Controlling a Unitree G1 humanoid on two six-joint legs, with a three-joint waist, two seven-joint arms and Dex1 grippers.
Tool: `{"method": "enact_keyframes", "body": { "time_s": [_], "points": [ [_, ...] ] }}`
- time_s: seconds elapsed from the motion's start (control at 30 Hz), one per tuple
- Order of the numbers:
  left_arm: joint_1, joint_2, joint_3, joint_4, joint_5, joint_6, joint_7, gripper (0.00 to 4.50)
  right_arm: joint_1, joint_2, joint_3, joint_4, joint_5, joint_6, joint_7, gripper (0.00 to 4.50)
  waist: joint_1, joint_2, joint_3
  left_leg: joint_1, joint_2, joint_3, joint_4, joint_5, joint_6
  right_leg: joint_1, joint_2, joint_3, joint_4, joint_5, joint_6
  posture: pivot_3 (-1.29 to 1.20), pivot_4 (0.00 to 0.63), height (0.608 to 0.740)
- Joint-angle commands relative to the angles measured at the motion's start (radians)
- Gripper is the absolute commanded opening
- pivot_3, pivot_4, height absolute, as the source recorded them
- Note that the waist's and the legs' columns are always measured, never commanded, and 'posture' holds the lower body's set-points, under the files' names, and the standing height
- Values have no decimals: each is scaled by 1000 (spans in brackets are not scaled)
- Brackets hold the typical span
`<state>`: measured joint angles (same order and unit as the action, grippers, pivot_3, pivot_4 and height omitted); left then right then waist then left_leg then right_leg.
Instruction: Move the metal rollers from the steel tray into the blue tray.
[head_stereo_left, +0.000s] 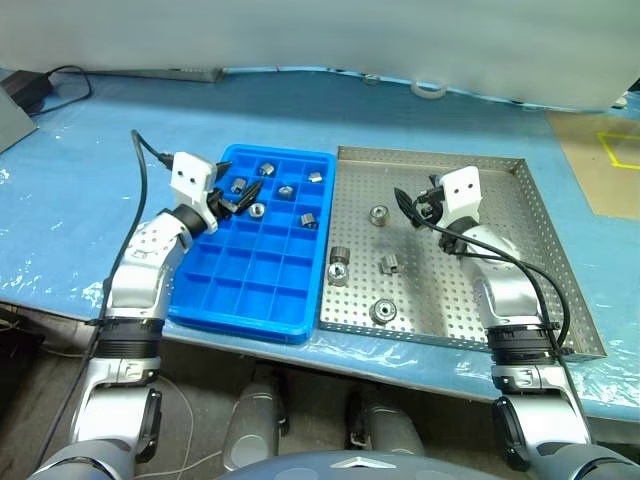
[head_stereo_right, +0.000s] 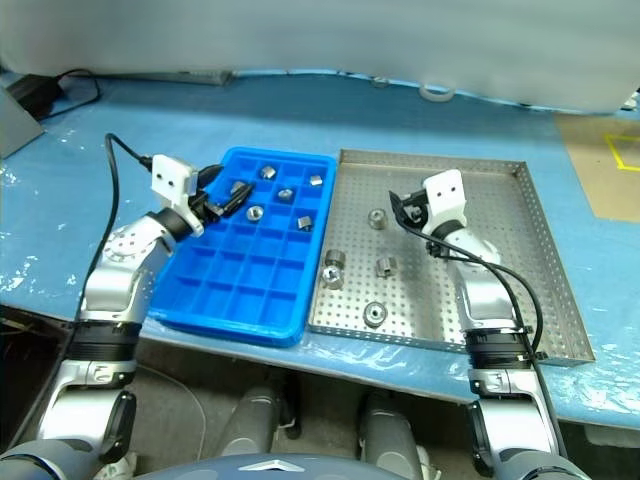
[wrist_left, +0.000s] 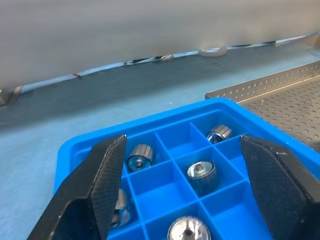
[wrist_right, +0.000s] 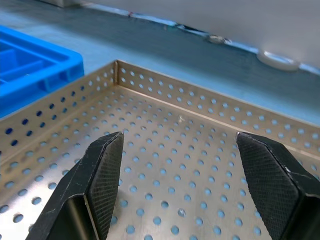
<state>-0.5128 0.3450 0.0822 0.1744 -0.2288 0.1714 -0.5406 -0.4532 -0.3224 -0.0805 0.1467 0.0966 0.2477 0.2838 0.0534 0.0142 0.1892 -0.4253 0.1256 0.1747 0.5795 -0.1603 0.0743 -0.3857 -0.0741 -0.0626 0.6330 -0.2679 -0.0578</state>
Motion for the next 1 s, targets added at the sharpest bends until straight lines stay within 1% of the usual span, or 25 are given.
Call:
{"method": "enact_keyframes", "body": {
  "time_s": [0.03,0.1,0.17,0.27,0.33,0.43,0.53,0.73,0.8,0.87,0.93,1.0],
  "points": [
    [-49,-69,-20,83,12,-58,31,3812,-23,59,-34,-27,-5,-13,-107,3737,-15,0,0,0,0,0,0,0,0,0,0,0,0,0,0,-176,150,740],
    [-51,-123,-46,87,8,-76,22,3812,-11,77,-5,-67,-21,-12,-114,3737,-24,0,0,-2,0,0,0,0,0,-2,0,0,0,0,0,-195,150,740],
    [-54,-153,-57,100,14,-89,23,3812,8,72,10,-87,-37,-16,-113,3737,-33,0,0,-4,0,0,0,1,4,-3,0,0,0,0,0,-206,150,740],
    [-70,-170,-54,132,17,-105,32,3812,44,60,-29,-130,-40,9,-149,3737,-42,0,0,-4,0,0,0,1,4,-3,0,0,0,0,0,-234,150,740],
    [-64,-166,-54,100,4,-90,21,3812,66,47,-45,-175,-29,39,-145,3737,-44,0,0,-4,1,0,0,1,4,-3,0,0,0,0,0,-243,150,740],
    [-42,-143,-54,26,-34,-39,-23,3812,101,10,-42,-251,0,85,-84,3737,-49,0,0,-4,1,0,0,1,4,-3,0,0,0,0,0,-259,150,740],
    [-7,-84,-75,-57,-77,24,-123,3812,126,-46,-49,-340,74,156,23,3737,-64,0,0,-3,1,0,0,1,4,-3,0,0,0,0,0,-265,150,740],
    [9,20,-111,-156,-171,137,-321,3812,165,-174,-59,-451,237,286,238,3737,-65,0,0,1,1,0,0,1,4,1,0,0,-1,0,0,-258,150,740],
    [-5,46,-127,-140,-173,148,-372,3812,153,-218,-50,-449,272,304,312,3737,-65,0,0,3,1,0,0,1,4,3,0,0,-1,0,0,-253,150,740],
    [-27,52,-147,-88,-134,101,-394,3812,111,-241,-29,-402,271,290,356,3737,-65,0,0,4,1,0,0,0,3,5,0,0,-2,0,0,-242,150,740],
    [-66,30,-151,-18,-92,46,-364,3812,45,-230,-6,-321,252,258,366,3737,-65,0,0,6,1,0,0,-1,1,7,0,0,-3,0,0,-231,150,740],
    [-94,8,-146,11,-88,28,-353,3812,-23,-206,35,-226,216,212,376,3737,-66,-1,0,7,1,0,1,-1,1,8,0,0,-3,2,1,-218,150,740]
  ]
}}
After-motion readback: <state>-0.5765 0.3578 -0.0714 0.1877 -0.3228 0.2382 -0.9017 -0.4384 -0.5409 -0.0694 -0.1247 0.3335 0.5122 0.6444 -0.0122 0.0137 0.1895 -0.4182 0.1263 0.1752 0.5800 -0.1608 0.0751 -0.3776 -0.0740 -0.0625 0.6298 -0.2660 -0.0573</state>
